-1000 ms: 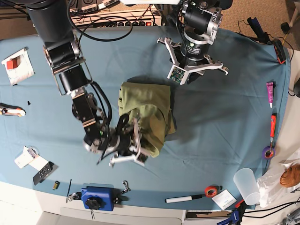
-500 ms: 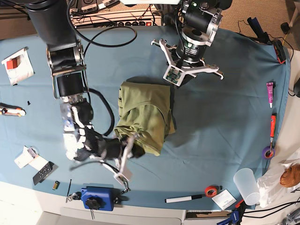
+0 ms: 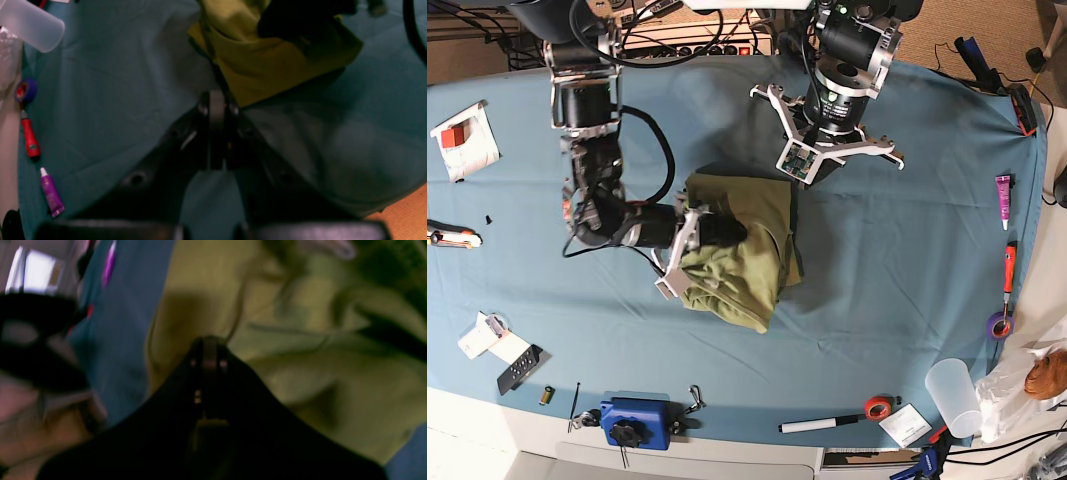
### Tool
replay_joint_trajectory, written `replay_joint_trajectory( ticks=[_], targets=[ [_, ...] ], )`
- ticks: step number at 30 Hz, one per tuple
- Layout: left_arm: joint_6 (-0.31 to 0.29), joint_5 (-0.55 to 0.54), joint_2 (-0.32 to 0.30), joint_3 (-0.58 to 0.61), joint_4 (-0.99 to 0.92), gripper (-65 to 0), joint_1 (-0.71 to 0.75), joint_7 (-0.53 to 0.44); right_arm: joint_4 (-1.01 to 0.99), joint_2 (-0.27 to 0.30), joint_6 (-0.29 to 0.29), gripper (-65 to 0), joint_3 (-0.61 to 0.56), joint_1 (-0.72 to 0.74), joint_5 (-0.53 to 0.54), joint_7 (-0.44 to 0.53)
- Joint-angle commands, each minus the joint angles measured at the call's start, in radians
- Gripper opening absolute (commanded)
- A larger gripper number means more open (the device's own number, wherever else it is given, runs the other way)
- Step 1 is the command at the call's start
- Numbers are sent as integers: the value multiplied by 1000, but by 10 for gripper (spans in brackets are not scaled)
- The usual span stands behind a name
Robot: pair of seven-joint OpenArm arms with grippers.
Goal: Layout the t-shirt on the table in an organized manner, then fold the t-shirt properly
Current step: 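Tuck the loose fabric under the bundle with the right gripper, then release the bundle and lift the right gripper away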
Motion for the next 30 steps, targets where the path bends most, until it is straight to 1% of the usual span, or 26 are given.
replay_joint_trajectory(
  ticks=[1,3,4,5,6,7,9,12,14,16,17,19,23,24,26,27,28,30],
  targets=[
    [3,8,3,0,18,-650,-2,-23,17,-3,3,-650,4,21,-53,63],
    [3,8,3,0,18,-650,-2,-22,16,-18,3,-650,4,18,-224,140],
    [3,8,4,0,18,-650,-2,-22,16,-23,3,-650,4,18,-283,164],
    [3,8,3,0,18,-650,-2,-21,16,-25,3,-650,4,18,-304,180],
    [3,8,3,0,18,-650,-2,-21,16,-24,3,-650,4,19,-299,185],
    [3,8,3,0,18,-650,-2,-21,17,-24,3,-650,4,23,-271,183],
    [3,8,3,0,18,-650,0,-20,19,-24,3,-650,4,29,-174,161],
    [3,8,3,0,18,-650,0,-14,21,-25,3,-650,6,59,-45,91],
    [3,8,3,0,18,-650,1,-14,23,-28,3,-650,6,80,-24,84],
    [3,8,3,0,18,-650,0,-14,23,-41,3,-650,6,101,-50,111],
    [3,8,3,0,18,-650,0,-15,23,-53,3,-650,7,110,-76,132],
    [3,8,3,0,18,-650,0,-18,23,-79,3,-650,6,120,-167,200],
    [3,14,3,0,18,-650,0,-24,18,-142,3,-650,6,122,-451,341],
    [3,26,3,0,18,-650,0,-26,7,-150,3,-650,6,123,-500,375],
    [4,68,3,0,18,-650,0,-25,-31,-154,3,-650,6,127,-567,439],
    [6,87,3,-5,18,-650,0,-25,-60,-153,-13,-650,6,131,-592,456],
    [7,98,3,-14,18,-650,0,-25,-92,-150,-37,-650,6,138,-616,462],
    [6,98,3,-55,18,-650,0,-25,-150,-140,-55,-650,6,150,-638,465]
  ],
)
